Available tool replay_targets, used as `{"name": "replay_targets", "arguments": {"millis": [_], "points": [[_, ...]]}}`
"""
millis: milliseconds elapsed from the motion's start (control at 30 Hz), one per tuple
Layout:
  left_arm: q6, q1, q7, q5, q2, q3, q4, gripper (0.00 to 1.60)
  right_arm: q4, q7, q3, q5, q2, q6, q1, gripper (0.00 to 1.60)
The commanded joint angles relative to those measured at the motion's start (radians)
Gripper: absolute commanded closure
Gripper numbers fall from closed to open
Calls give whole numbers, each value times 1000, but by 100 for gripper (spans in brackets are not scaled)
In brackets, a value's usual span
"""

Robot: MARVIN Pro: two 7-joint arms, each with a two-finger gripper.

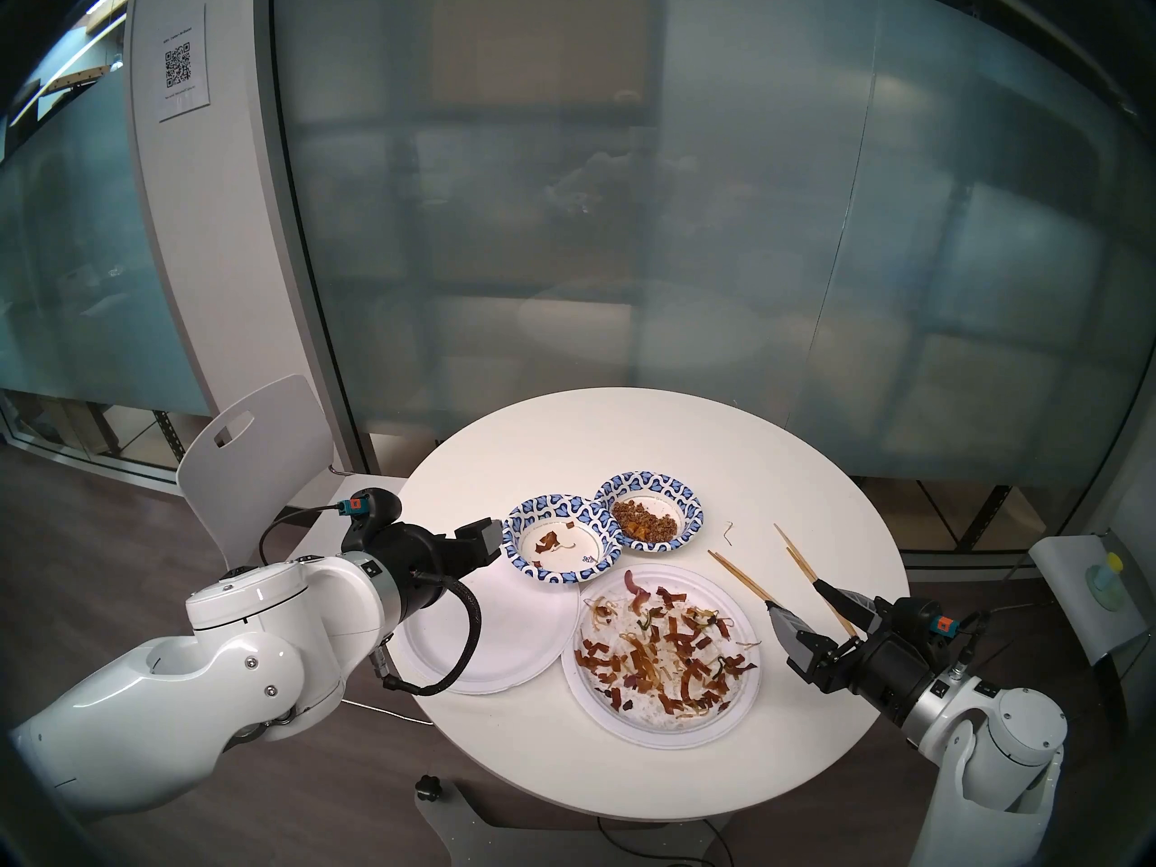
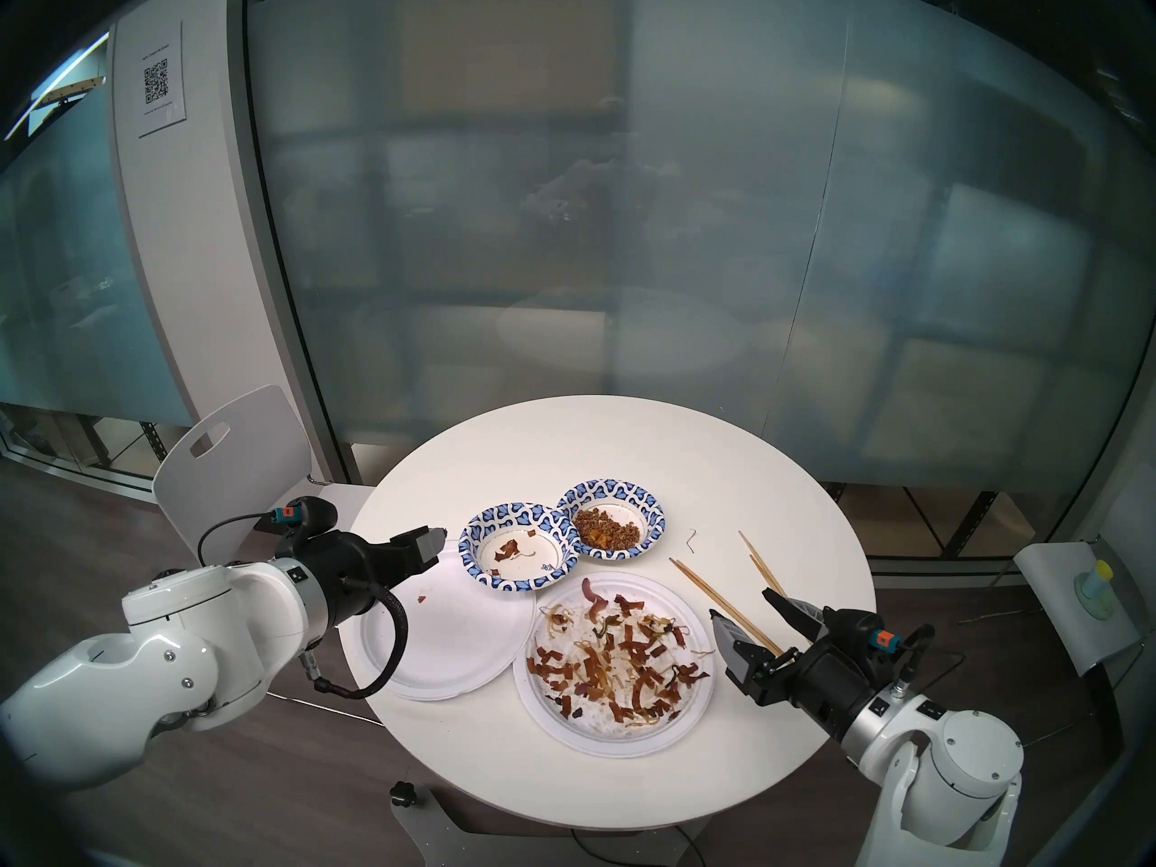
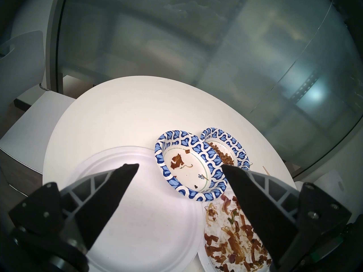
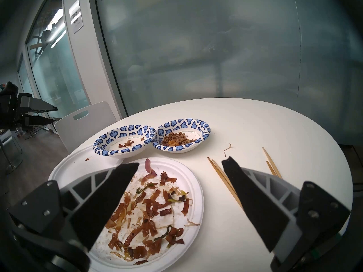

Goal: Stack the plates into one stack

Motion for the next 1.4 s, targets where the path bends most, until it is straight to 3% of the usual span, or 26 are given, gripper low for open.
{"name": "replay_targets", "arguments": {"millis": [0, 200, 500, 567, 733, 1267, 1367], "points": [[35, -12, -45, -33, 31, -21, 13, 0, -16, 0, -2, 2, -1, 0, 6, 0], [110, -69, -93, -60, 43, -7, 56, 0, -15, 2, -1, 1, -2, 0, 7, 0], [169, -173, -128, -35, -21, 49, 128, 0, -15, 4, 0, -1, -3, -1, 8, 0], [206, -220, -147, -3, -45, 78, 157, 0, -15, 4, 0, -1, -4, -1, 8, 0], [259, -255, -164, 73, -114, 94, 193, 0, -14, 6, 1, -2, -4, -1, 9, 0], [450, -413, -154, 155, -291, 168, 349, 0, -14, 10, 3, -5, -7, -2, 11, 0], [486, -456, -141, 180, -333, 189, 389, 12, -14, 11, 3, -6, -8, -1, 12, 0]]}}
